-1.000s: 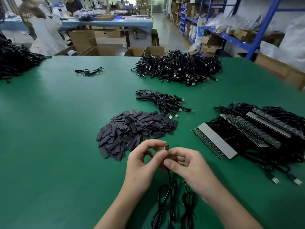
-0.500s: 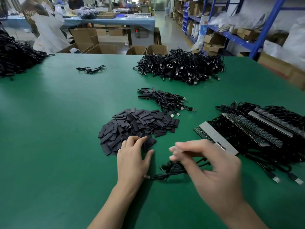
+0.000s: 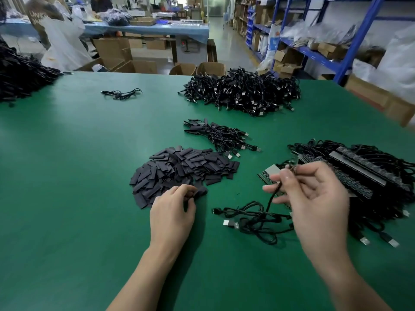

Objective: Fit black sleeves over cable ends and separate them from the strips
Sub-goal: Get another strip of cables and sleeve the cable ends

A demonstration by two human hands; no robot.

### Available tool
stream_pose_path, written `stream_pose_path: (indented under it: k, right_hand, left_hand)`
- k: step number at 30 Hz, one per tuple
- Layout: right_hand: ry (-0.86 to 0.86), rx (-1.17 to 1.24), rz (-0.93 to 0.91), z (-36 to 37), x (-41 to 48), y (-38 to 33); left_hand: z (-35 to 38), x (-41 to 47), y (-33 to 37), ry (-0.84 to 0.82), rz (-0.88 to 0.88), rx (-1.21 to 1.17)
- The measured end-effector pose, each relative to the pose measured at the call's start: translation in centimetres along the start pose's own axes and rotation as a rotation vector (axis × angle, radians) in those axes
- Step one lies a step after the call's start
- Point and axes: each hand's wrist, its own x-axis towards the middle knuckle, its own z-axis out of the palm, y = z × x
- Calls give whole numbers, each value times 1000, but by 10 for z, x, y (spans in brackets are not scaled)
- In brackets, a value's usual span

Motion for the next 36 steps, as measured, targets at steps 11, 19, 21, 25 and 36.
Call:
stream_pose_path:
  k: [11,19,21,25,36]
  right_hand:
    - [-70,180,339,-1,5,27]
    - [-169,108,398,-10,11,36]
    - [-230,33,424,-10,11,39]
    - [-300,-97,406,-8,8,43]
    - [-128,-271,-160,-16,-9,5]
  left_hand:
    - [10,-13,17,-316,522,-150]
    - [7,-15,17,-67,554,-285]
    - [7,-16,19,-25,566,-342]
    - [8,-21,26,75,580,-438]
    - [6,-22,29,121,464,-457]
